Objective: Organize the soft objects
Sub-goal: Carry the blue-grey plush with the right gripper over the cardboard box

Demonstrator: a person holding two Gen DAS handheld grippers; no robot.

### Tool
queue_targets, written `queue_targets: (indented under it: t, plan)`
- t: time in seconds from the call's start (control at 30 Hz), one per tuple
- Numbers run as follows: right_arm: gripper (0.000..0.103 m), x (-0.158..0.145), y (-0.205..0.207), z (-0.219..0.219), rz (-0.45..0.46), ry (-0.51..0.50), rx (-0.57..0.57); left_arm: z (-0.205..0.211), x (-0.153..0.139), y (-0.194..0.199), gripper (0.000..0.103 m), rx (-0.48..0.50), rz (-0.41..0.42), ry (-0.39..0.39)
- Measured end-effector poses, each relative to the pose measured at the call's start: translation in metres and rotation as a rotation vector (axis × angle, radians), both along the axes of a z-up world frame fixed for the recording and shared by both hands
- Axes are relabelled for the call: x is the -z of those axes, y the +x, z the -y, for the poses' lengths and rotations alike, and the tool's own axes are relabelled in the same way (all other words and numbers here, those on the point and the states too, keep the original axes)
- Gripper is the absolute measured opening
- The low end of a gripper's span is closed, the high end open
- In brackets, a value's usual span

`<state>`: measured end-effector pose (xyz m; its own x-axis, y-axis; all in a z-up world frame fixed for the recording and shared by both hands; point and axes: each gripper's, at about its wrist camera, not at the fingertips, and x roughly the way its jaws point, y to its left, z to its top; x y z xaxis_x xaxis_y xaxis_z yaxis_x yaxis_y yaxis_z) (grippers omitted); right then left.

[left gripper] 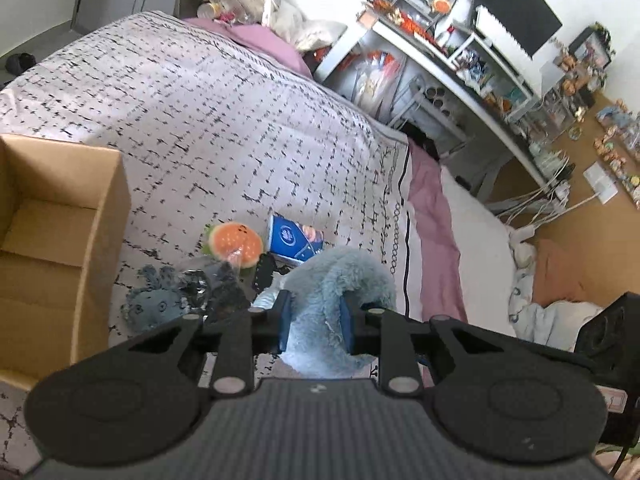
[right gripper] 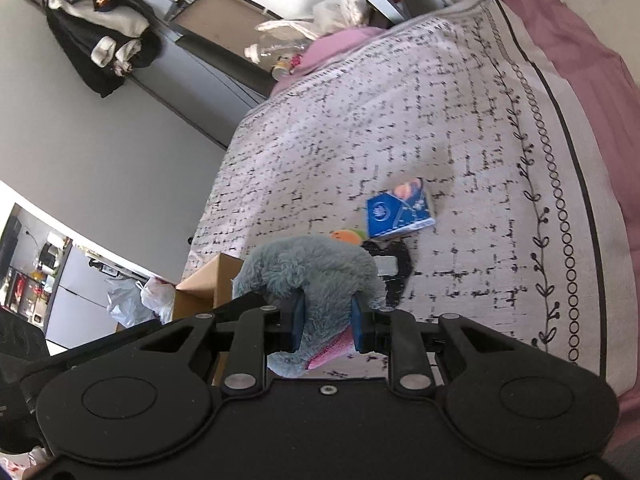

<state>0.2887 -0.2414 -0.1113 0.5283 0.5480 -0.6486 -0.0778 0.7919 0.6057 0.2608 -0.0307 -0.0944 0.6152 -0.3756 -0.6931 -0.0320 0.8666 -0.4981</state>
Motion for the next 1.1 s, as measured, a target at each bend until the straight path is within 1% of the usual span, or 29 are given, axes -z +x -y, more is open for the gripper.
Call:
queue_targets:
  t: [0.3, 0.63, 0.8, 1.1]
  plan:
    - [0.023, -0.026, -0.016, -0.044, 0.051, -0.016, -0.034, -0.044, -0.021, -0.026, 0.024, -0.049, 0.057, -0.025]
    - [0.023, -0.035, -0.022, -0.100, 0.056, -0.033, -0.070, -0.098, -0.025, -0.041, 0.024, -0.102, 0.067, -0.048]
    - [0.023, -0.036, -0.024, -0.127, 0.056, -0.055, -0.083, -0.125, -0.020, -0.047, 0.024, -0.122, 0.069, -0.064]
    - [0.023, -0.028, -0.023, -0.175, 0.026, -0.072, -0.122, -0.175, -0.006, -0.053, 0.024, -0.170, 0.050, -0.093]
